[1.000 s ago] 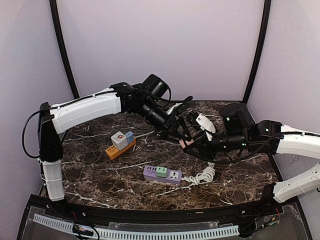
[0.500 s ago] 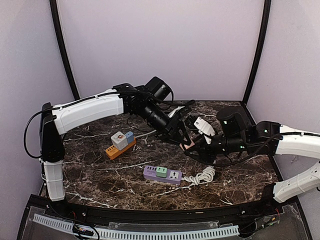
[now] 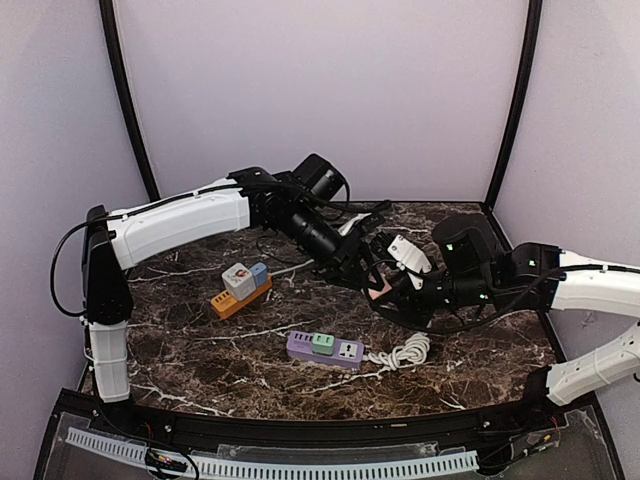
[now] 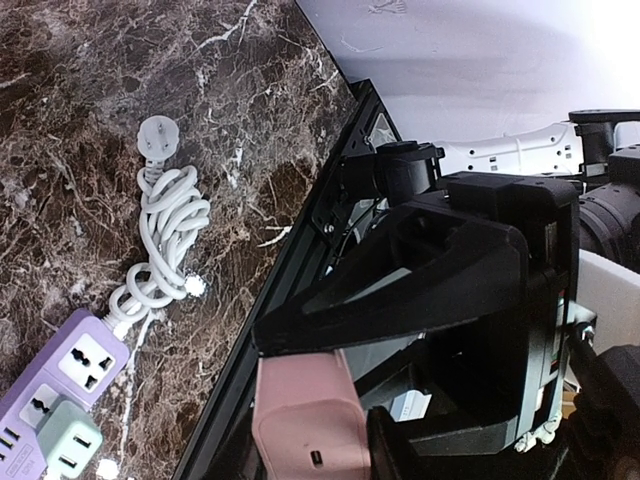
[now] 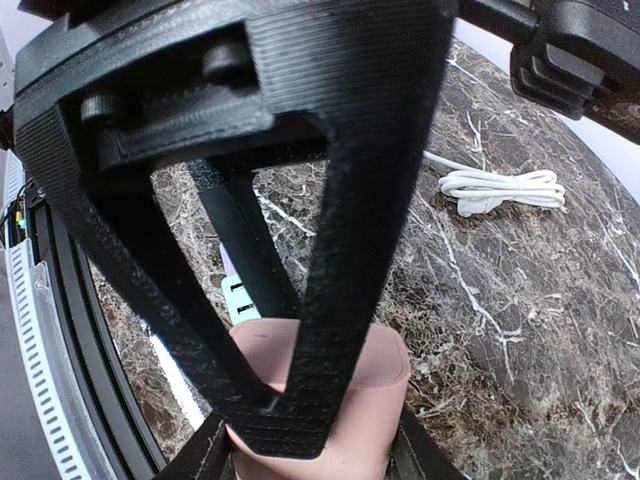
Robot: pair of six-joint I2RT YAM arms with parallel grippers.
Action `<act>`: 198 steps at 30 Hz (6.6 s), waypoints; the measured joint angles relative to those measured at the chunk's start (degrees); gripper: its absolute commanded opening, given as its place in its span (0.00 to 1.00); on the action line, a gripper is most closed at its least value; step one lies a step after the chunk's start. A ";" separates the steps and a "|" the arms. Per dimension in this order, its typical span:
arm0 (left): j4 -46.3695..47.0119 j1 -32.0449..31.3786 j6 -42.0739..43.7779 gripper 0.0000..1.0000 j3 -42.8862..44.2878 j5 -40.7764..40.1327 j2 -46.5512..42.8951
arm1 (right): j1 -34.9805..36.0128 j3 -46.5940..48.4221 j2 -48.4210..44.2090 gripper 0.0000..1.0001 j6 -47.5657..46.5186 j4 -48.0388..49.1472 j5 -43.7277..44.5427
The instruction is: Insert the plug
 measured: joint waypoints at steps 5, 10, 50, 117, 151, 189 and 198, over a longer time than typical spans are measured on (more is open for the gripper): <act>-0.68 -0.04 0.85 0.01 0.37 -2.21 0.00 | 0.00 0.00 -0.50 0.57 1.11 0.00 0.44; -2.23 -0.04 2.64 0.01 0.35 -5.57 -0.17 | 0.00 0.07 -2.45 0.73 3.02 -0.02 1.60; -6.69 0.48 50.51 0.01 -7.23 -18.43 -18.36 | -0.02 -0.70 -8.57 0.99 19.93 -9.64 18.43; -17.62 -10.62 67.91 0.01 2.89 -36.59 10.86 | -8.68 0.61 -4.79 0.99 31.80 -21.27 11.56; -17.86 -11.76 66.95 0.01 2.86 -39.28 11.08 | -9.01 0.61 -3.02 0.99 29.00 -21.27 11.54; -19.52 -12.13 65.79 0.01 5.09 -40.92 14.36 | -9.07 2.01 -0.55 0.99 28.28 -22.23 10.23; -20.61 -10.71 66.27 0.01 7.26 -38.71 16.02 | -9.14 4.72 2.16 0.99 27.08 -23.15 9.97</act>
